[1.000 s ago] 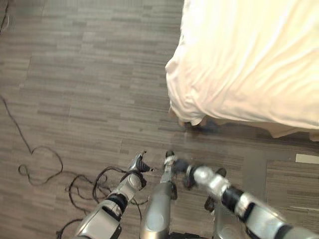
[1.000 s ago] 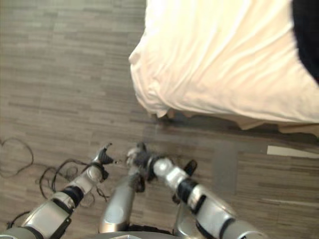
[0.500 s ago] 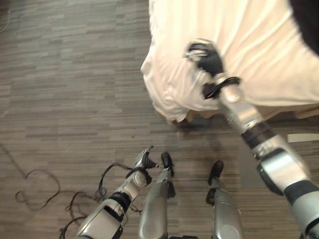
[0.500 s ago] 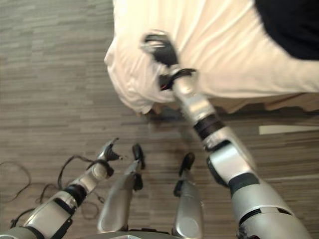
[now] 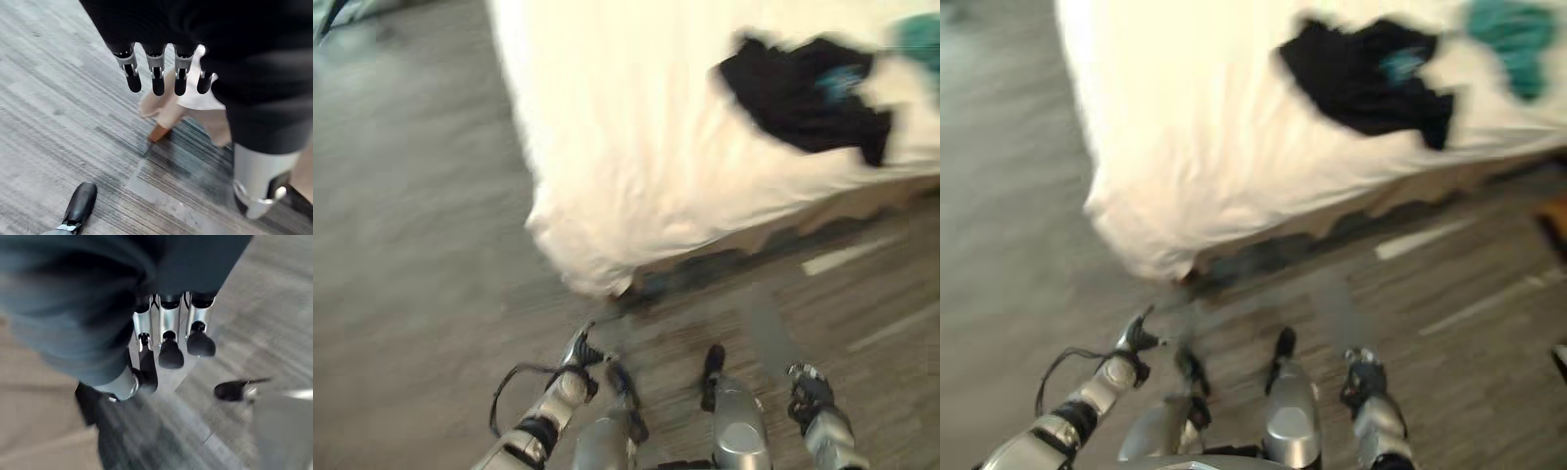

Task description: Tidy up the quilt and then pick up the clothes from the bed and put them into the laundry hamper.

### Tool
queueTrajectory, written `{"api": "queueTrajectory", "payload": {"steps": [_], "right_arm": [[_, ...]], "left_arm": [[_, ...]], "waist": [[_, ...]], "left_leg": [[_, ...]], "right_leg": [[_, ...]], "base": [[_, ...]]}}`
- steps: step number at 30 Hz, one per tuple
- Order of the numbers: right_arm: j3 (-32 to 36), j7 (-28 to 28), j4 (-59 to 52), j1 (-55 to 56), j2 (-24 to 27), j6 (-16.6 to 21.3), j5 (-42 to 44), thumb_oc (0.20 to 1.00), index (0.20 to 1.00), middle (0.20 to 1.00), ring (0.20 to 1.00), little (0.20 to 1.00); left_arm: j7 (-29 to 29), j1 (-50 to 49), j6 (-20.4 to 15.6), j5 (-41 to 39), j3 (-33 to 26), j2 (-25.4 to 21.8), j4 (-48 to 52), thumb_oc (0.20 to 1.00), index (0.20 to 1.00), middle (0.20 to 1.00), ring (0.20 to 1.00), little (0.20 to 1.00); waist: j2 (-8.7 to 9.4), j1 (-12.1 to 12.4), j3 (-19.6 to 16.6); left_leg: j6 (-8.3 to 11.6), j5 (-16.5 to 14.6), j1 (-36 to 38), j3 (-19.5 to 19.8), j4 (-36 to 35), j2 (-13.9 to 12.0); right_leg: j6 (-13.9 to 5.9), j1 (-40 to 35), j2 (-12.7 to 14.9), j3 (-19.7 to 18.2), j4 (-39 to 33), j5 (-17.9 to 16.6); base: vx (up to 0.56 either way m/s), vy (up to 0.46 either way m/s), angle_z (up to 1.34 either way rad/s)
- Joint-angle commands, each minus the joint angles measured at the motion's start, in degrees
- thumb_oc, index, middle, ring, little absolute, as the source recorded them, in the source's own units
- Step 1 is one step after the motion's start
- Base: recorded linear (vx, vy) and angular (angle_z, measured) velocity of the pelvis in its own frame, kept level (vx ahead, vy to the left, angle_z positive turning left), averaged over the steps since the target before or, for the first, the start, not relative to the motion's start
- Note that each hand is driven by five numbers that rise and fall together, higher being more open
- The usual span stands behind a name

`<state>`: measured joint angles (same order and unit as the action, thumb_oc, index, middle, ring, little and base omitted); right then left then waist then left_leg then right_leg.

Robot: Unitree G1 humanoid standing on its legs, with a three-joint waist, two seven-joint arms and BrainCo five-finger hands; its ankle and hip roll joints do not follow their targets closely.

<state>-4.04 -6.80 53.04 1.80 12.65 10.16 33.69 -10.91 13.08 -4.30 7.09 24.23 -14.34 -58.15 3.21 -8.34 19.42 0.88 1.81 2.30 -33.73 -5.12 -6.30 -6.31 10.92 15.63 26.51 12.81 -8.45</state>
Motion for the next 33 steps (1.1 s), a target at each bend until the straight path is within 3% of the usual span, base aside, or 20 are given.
{"api": "queueTrajectory", "payload": {"steps": [1,2,4,6,7,8,9,11,13,15,16,18,20,22,23,24,25,27,30,33], "right_arm": [[-1.8,3.3,10.7,-7.6,-2.0,-2.7,-4.9,1.000,1.000,1.000,1.000,1.000],[-2.7,3.4,13.4,-7.5,-3.0,-3.8,-7.2,1.000,1.000,1.000,1.000,1.000],[-3.7,2.5,16.2,-6.6,-3.5,-4.1,-10.5,1.000,1.000,1.000,1.000,1.000],[-5.8,2.3,16.0,-6.9,-2.7,-4.3,-12.9,1.000,1.000,1.000,1.000,1.000],[-7.5,2.2,14.7,-6.7,-2.7,-4.4,-14.2,1.000,1.000,1.000,1.000,1.000],[-10.1,2.1,12.6,-6.7,-2.8,-4.5,-15.8,1.000,1.000,1.000,1.000,1.000],[-11.5,1.1,10.9,-7.4,-2.3,-4.2,-17.7,1.000,1.000,1.000,1.000,1.000],[-14.3,-0.2,10.4,-8.2,-2.4,-4.5,-21.1,1.000,1.000,1.000,1.000,1.000],[-16.2,-0.3,10.1,-9.4,-2.8,-4.5,-23.1,1.000,1.000,1.000,1.000,1.000],[-16.5,1.3,12.3,-10.3,-3.6,-5.1,-21.7,1.000,1.000,1.000,1.000,1.000],[-16.2,2.5,14.0,-10.5,-4.4,-5.4,-19.9,1.000,1.000,1.000,1.000,1.000],[-15.8,2.7,15.3,-10.0,-4.5,-5.8,-20.1,1.000,1.000,1.000,1.000,1.000],[-15.2,2.2,16.1,-9.4,-4.8,-5.7,-20.2,1.000,1.000,1.000,1.000,1.000],[-15.0,2.2,16.1,-8.8,-5.0,-5.9,-21.7,1.000,1.000,1.000,1.000,1.000],[-14.8,2.0,16.0,-9.7,-5.2,-6.1,-22.4,1.000,1.000,1.000,1.000,1.000],[-14.6,1.7,14.9,-10.6,-5.6,-6.4,-22.5,1.000,1.000,1.000,1.000,1.000],[-14.4,1.5,14.5,-10.7,-5.7,-6.1,-22.2,1.000,1.000,1.000,1.000,1.000],[-14.2,1.5,13.9,-10.4,-5.6,-5.8,-21.8,1.000,1.000,1.000,1.000,1.000],[-14.1,1.2,13.3,-10.7,-5.7,-5.4,-21.5,1.000,1.000,1.000,1.000,1.000],[-14.3,0.9,15.3,-11.5,-5.9,-5.8,-23.1,1.000,1.000,1.000,1.000,1.000]], "left_arm": [[1.7,3.1,-0.6,2.3,2.0,1.5,-4.7,1.000,1.000,1.000,1.000,1.000],[2.4,2.8,-0.6,2.8,1.7,1.8,-5.6,1.000,1.000,1.000,1.000,1.000],[3.2,2.3,-0.3,4.5,2.2,2.3,-7.8,1.000,1.000,1.000,1.000,1.000],[2.6,1.6,0.2,4.8,1.2,2.9,-9.5,1.000,1.000,1.000,1.000,1.000],[2.1,0.8,0.3,4.6,0.5,2.8,-9.3,1.000,1.000,1.000,1.000,1.000],[0.9,0.3,0.7,4.3,-0.2,2.5,-8.8,1.000,1.000,1.000,1.000,1.000],[-0.2,-0.1,1.0,3.5,-0.9,2.4,-8.9,1.000,1.000,1.000,1.000,1.000],[-2.0,-0.6,1.2,2.1,-2.0,2.8,-9.9,1.000,1.000,1.000,1.000,1.000],[-3.1,-0.7,0.8,0.0,-3.9,3.2,-10.8,1.000,1.000,1.000,1.000,1.000],[-3.1,-0.3,0.1,-0.6,-4.0,3.9,-11.0,1.000,1.000,1.000,1.000,1.000],[-2.8,-0.2,-0.7,-0.9,-3.9,4.2,-11.1,1.000,1.000,1.000,1.000,1.000],[-2.2,-1.3,-0.4,-0.9,-3.7,4.4,-11.6,1.000,1.000,1.000,1.000,1.000],[-1.8,-1.8,-0.1,-0.5,-3.1,4.5,-11.8,1.000,1.000,1.000,1.000,1.000],[-1.4,-2.0,0.0,0.0,-2.6,4.3,-11.4,1.000,1.000,1.000,1.000,1.000],[-1.7,-2.0,0.2,0.0,-2.8,4.3,-10.6,1.000,1.000,1.000,1.000,1.000],[-1.4,-1.2,0.6,1.0,-2.3,3.3,-10.4,1.000,1.000,1.000,1.000,1.000],[-1.5,-0.9,0.6,1.4,-2.0,3.1,-10.3,1.000,1.000,1.000,1.000,1.000],[-1.4,-0.7,0.6,2.1,-1.6,3.0,-9.8,1.000,1.000,1.000,1.000,1.000],[-0.4,0.2,0.4,4.6,-0.7,2.2,-9.7,1.000,1.000,1.000,1.000,1.000],[0.7,0.0,0.2,7.4,-0.5,2.6,-11.8,1.000,1.000,1.000,1.000,1.000]], "waist": [[-2.65,-0.2,-3.7],[-2.53,0.6,-4.9],[-1.98,-0.2,-7.0],[-1.82,-0.4,-8.8],[-1.28,0.8,-8.2],[-0.44,2.7,-7.2],[0.73,4.1,-6.7],[2.06,5.4,-6.5],[3.20,7.4,-6.2],[2.72,8.9,-6.0],[1.46,10.8,-7.1],[-0.13,11.0,-8.2],[-0.14,10.7,-8.7],[-0.31,11.0,-8.8],[-0.61,11.1,-7.5],[-1.99,9.9,-5.8],[-2.68,8.9,-5.6],[-2.95,7.5,-5.4],[-1.71,4.1,-6.7],[-2.79,3.2,-8.3]], "left_leg": [[3.52,-3.2,6.3,-3.5,1.6,-1.8],[3.50,-4.0,7.7,-5.4,2.4,-1.7],[3.92,-5.8,8.9,-7.4,6.2,-3.3],[9.77,3.2,7.1,-8.8,25.0,-12.1],[12.54,8.7,4.4,-5.6,35.7,-16.3],[12.34,11.9,-0.5,3.0,46.2,-18.5],[10.58,10.6,-4.7,9.4,50.9,-17.1],[6.59,4.8,-10.5,18.3,51.3,-11.6],[3.55,2.7,-13.5,22.6,44.3,-6.3],[2.95,3.0,-14.0,27.0,29.1,-3.3],[3.51,4.8,-12.1,31.4,11.7,1.0],[3.02,4.6,-8.7,33.6,5.0,2.5],[2.48,3.8,-7.2,34.4,5.0,3.2],[-0.18,1.5,-4.8,36.5,4.9,5.5],[-1.37,0.7,-3.1,35.2,5.0,5.7],[-2.63,0.4,-0.3,32.9,3.0,3.9],[-2.76,0.1,1.7,32.5,2.1,3.8],[-2.67,-0.4,3.8,32.8,1.0,4.4],[-0.32,-5.1,8.9,31.0,0.1,5.8],[1.89,-5.5,13.2,29.7,0.1,4.0]], "right_leg": [[-4.13,1.6,1.5,9.2,2.9,1.1],[-3.70,0.0,3.2,15.1,2.7,0.6],[0.00,-3.4,-0.3,14.9,-1.5,5.6],[5.42,-6.2,-7.5,10.1,-6.6,10.8],[7.83,-8.5,-10.8,6.7,-8.8,12.3],[10.65,-10.2,-14.3,1.5,-11.5,12.7],[11.50,-11.1,-14.8,-1.8,-13.3,12.2],[10.81,-12.6,-15.0,-8.9,-14.7,11.0],[8.87,-13.4,-13.5,-15.2,-16.1,9.0],[6.52,-14.9,-13.1,-20.1,-17.3,8.1],[4.52,-17.0,-13.5,-25.4,-17.8,8.5],[4.19,-18.2,-14.3,-27.6,-15.9,10.3],[4.41,-17.7,-14.5,-27.8,-12.4,11.1],[2.80,-15.3,-14.7,-27.7,-0.6,12.0],[-0.33,-9.3,-12.7,-27.6,12.2,6.3],[-1.22,-1.3,-11.5,-25.2,26.1,2.6],[-0.53,2.0,-12.1,-23.3,27.7,3.5],[-0.34,3.8,-13.1,-22.3,25.9,4.6],[-0.37,4.8,-10.4,-11.8,-4.4,4.1],[-0.80,3.7,-11.3,-9.9,-14.8,0.9]], "base": [[0.34,-0.033,-1.20],[0.29,-0.060,-1.37],[0.27,-0.317,-1.35],[0.45,-0.516,-0.95],[0.38,-0.415,-1.24],[0.25,-0.347,-1.91],[0.14,-0.156,-2.71],[0.14,0.119,-2.62],[0.19,0.208,-2.23],[0.47,0.292,-2.33],[0.66,0.333,-2.05],[0.56,0.226,-1.54],[0.33,0.117,-1.35],[0.35,0.184,-0.71],[0.40,0.249,-0.41],[0.45,0.265,-0.52],[0.47,0.235,-0.72],[0.40,0.091,-0.23],[0.64,-0.047,0.38],[0.54,-0.045,0.44]]}}
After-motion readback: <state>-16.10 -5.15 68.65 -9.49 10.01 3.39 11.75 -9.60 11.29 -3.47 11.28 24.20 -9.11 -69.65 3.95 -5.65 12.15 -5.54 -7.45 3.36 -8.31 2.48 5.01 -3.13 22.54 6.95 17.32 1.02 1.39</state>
